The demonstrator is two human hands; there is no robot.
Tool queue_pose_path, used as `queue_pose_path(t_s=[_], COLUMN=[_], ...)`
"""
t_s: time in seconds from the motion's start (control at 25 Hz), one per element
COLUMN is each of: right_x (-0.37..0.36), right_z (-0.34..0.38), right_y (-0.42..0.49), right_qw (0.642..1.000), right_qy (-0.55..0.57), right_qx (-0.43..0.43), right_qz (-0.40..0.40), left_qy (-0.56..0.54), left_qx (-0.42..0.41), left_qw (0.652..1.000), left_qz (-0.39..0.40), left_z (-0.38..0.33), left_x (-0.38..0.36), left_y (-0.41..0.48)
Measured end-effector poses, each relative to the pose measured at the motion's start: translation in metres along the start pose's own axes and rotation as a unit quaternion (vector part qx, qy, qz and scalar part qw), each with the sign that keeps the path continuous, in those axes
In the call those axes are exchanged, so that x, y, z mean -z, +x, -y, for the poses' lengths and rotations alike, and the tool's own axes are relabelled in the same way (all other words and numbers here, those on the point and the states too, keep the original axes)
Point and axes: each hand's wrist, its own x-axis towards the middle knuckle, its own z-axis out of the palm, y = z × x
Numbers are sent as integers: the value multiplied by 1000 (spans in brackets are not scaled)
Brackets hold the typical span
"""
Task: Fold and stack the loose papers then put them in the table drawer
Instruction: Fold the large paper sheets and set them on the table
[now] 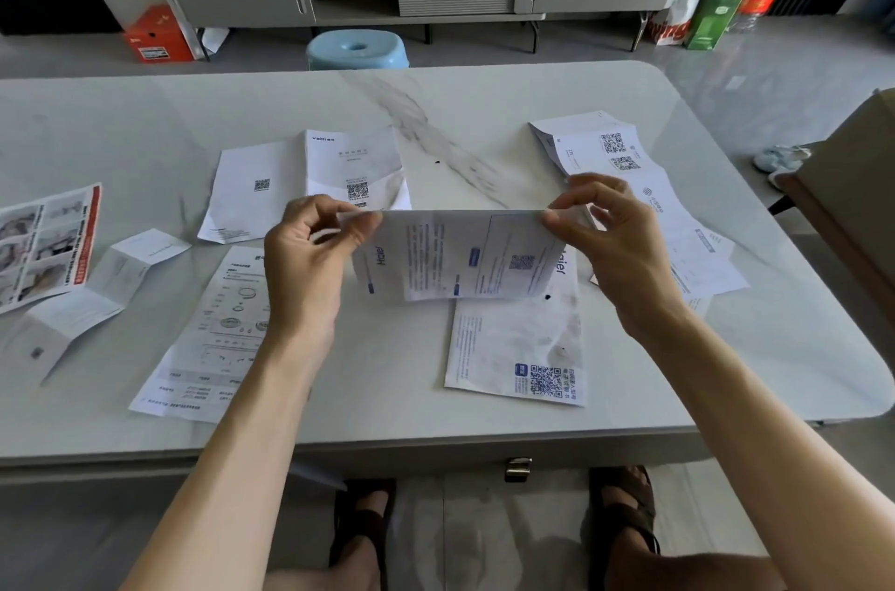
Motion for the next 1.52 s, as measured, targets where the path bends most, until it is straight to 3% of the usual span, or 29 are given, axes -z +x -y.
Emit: queue_pose_path(t_s=[0.12,0.24,0.32,0.44,0.52,0.6,0.68,0.76,0.8,0.88,0.96,1.04,1.12,1.16,1.4,1.44,1.52], right_x=[-3,-13,-19,-19,-22,-32,-45,-50,-49,-39,-24,-9,-3,-4,-38,-39,-37], right_z=[1,5,6,2,6,9,3,-6,-8,-9,-20,-40,-59,-63,-68,-65,-50], right_y=[-5,-15,-16,-12,-14,-22,-29,-34,-36,-38,-37,-34,-34,-33,-18,-16,-13], right_qw=[987,982,985,995,999,992,950,898,888,903,927,887,833,828,845,877,962], right_qy=[105,78,65,64,51,-19,-162,-260,-278,-272,-301,-416,-490,-493,-456,-415,-231], right_qx=[-41,-77,-91,-73,-1,105,236,295,284,213,92,-19,-48,-38,30,30,-26], right_qz=[117,151,128,27,11,68,127,199,232,255,203,199,252,265,277,242,142], left_qy=[-130,-184,-126,11,-69,-194,-221,-178,-151,-119,-114,-123,-138,-145,-157,-157,-158], left_qx=[36,58,63,66,130,222,249,236,233,231,228,224,221,221,257,261,268], left_qw=[990,981,990,989,988,953,931,946,956,965,967,967,965,964,947,944,938], left_qz=[29,25,-30,-132,-52,69,148,131,95,37,11,-2,0,7,114,129,152], left_z=[-3,0,-1,0,-3,-11,-14,-10,-8,-4,-3,-1,1,2,5,5,5], left_x=[1,2,-1,-7,-12,-19,-25,-27,-26,-19,-10,-1,5,9,12,11,8], left_y=[2,2,0,-6,-9,-13,-17,-20,-19,-15,-10,-6,-2,-1,-3,-4,-5])
